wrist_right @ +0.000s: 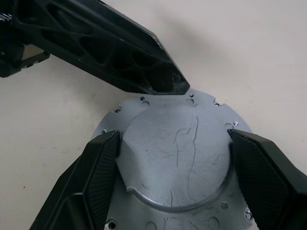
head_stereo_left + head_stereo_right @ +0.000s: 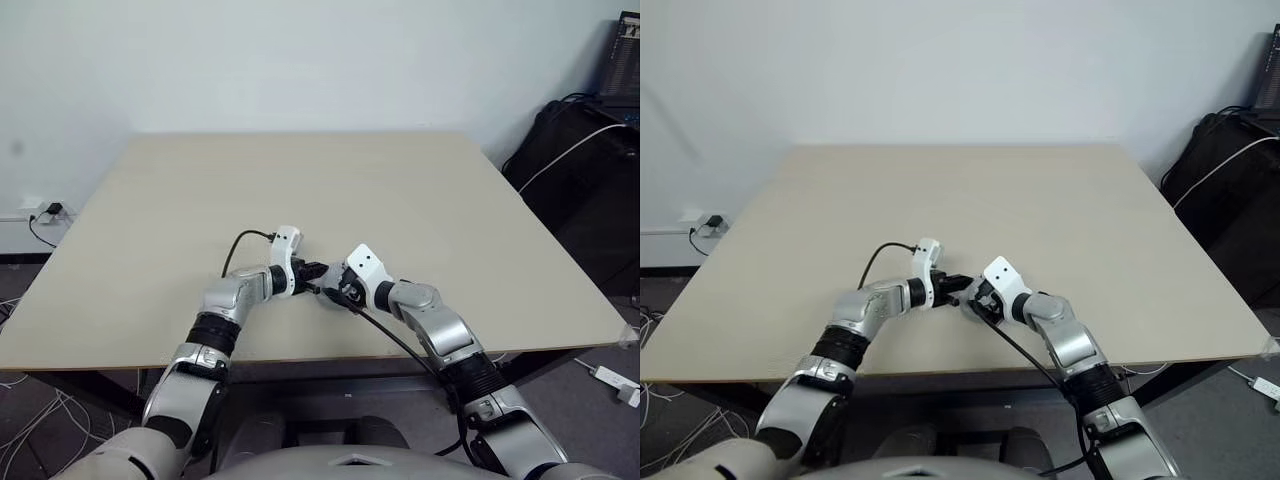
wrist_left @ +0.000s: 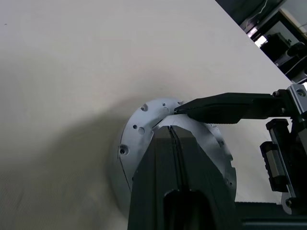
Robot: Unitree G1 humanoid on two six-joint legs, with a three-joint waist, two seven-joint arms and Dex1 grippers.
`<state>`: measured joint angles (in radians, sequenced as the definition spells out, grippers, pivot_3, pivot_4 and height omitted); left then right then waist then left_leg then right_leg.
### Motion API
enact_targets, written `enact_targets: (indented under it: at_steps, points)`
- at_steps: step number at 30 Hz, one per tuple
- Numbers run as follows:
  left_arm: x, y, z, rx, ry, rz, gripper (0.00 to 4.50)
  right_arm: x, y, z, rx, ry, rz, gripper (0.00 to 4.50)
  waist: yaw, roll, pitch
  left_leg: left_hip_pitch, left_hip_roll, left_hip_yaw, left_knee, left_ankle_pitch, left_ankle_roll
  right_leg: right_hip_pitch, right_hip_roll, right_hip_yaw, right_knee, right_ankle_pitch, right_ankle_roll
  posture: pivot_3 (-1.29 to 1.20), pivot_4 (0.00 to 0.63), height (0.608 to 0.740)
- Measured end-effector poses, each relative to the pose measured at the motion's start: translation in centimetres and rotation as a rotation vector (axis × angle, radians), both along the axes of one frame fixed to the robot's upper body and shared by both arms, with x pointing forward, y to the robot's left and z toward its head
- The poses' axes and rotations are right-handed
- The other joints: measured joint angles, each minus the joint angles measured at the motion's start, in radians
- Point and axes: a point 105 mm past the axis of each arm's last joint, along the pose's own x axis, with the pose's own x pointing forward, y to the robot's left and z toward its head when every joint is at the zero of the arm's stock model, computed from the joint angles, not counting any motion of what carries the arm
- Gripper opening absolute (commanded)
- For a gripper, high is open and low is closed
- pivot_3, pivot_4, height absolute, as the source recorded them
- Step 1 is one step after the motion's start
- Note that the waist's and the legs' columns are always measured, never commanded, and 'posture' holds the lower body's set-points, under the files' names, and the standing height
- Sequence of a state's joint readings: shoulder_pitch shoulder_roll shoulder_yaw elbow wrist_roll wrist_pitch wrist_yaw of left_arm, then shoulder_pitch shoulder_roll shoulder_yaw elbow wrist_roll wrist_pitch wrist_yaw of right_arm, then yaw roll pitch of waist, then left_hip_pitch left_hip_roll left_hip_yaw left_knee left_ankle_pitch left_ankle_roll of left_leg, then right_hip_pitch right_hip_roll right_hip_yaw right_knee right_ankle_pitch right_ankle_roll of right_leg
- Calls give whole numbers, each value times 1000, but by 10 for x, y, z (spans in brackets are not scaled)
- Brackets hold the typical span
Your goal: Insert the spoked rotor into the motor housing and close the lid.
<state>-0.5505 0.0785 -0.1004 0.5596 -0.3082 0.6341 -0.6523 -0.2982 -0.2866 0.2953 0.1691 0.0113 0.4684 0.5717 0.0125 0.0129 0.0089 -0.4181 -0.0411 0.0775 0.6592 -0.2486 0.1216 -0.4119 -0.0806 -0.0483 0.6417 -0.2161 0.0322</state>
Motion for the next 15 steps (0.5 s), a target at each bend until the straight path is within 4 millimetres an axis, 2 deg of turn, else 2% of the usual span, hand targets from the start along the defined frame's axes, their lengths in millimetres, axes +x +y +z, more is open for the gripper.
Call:
enact_targets:
  at_steps: [3, 15]
  points:
    - [-1, -2, -6, 17, 21, -8, 0, 0, 0, 0, -1, -1, -3, 3260, 0, 0, 0, 0, 0, 0, 0, 0, 0, 0, 0, 0, 0, 0, 0, 0, 0, 740]
    - [-6, -8, -8, 61, 27, -101, 0, -1, -1, -1, -6, 8, -13, 3260, 1, -2, -1, 0, 0, 0, -1, 0, 0, 0, -1, 0, 0, 0, 0, 0, 0, 740]
